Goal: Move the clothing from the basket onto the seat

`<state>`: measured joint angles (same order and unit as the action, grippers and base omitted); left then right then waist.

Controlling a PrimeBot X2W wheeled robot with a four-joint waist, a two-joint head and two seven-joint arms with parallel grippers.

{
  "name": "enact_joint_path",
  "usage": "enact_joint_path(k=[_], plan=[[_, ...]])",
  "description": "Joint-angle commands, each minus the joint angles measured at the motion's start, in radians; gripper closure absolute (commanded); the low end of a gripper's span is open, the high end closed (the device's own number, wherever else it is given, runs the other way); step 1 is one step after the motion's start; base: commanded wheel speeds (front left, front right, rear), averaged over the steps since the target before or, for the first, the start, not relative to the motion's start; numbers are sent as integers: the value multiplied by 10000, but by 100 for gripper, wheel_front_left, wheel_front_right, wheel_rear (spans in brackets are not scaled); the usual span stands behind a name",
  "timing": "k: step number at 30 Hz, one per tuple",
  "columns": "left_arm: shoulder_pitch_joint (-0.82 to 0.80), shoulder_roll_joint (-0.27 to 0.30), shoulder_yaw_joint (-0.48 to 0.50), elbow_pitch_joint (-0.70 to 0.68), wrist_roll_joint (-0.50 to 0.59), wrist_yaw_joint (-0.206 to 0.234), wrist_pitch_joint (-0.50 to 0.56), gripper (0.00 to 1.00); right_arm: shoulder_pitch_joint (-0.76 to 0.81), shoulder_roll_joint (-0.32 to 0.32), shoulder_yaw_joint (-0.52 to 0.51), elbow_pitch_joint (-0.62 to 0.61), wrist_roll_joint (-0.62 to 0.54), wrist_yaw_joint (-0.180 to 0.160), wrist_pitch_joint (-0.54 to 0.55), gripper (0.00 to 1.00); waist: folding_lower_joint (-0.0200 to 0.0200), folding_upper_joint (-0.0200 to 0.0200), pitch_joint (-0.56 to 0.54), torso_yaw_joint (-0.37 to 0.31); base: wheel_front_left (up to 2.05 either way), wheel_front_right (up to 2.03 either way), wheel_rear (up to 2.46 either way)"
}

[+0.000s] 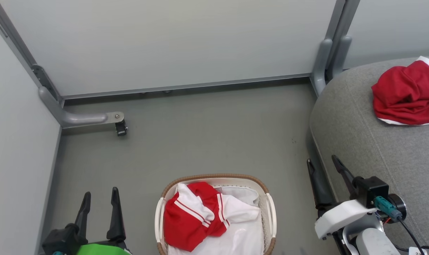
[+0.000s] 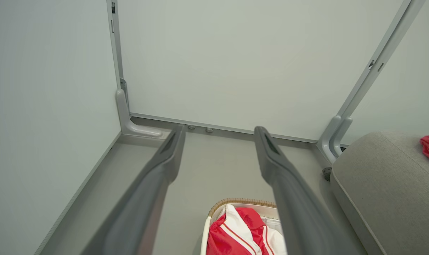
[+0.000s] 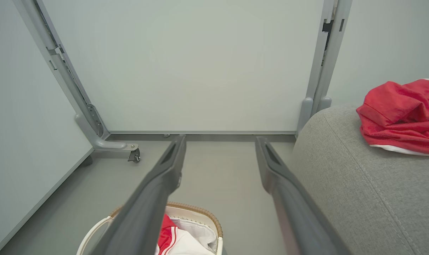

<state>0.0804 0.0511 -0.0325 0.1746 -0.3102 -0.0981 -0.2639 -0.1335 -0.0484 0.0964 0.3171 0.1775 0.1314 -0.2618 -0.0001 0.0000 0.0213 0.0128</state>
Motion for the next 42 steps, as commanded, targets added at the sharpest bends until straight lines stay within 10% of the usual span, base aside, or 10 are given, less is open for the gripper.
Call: enact_joint_path(k=[1,27,42], plan=[[63,-5,24,37,-3,-62,-7,0,100,-39,-20,10,67,-14,-49,0,1,0,-2,5,0,0,0],[-537,-3,-375,146,297,-77,-7,0,-229,-38,-123,-134,29,-14,-49,0,1,0,410,-58,0,0,0],[-4038,603,-1763,1484,1347,-292,192,0,-1464,-38,-710,-800,-377,-14,-49,0,1,0,3021,-379,0,0,0]])
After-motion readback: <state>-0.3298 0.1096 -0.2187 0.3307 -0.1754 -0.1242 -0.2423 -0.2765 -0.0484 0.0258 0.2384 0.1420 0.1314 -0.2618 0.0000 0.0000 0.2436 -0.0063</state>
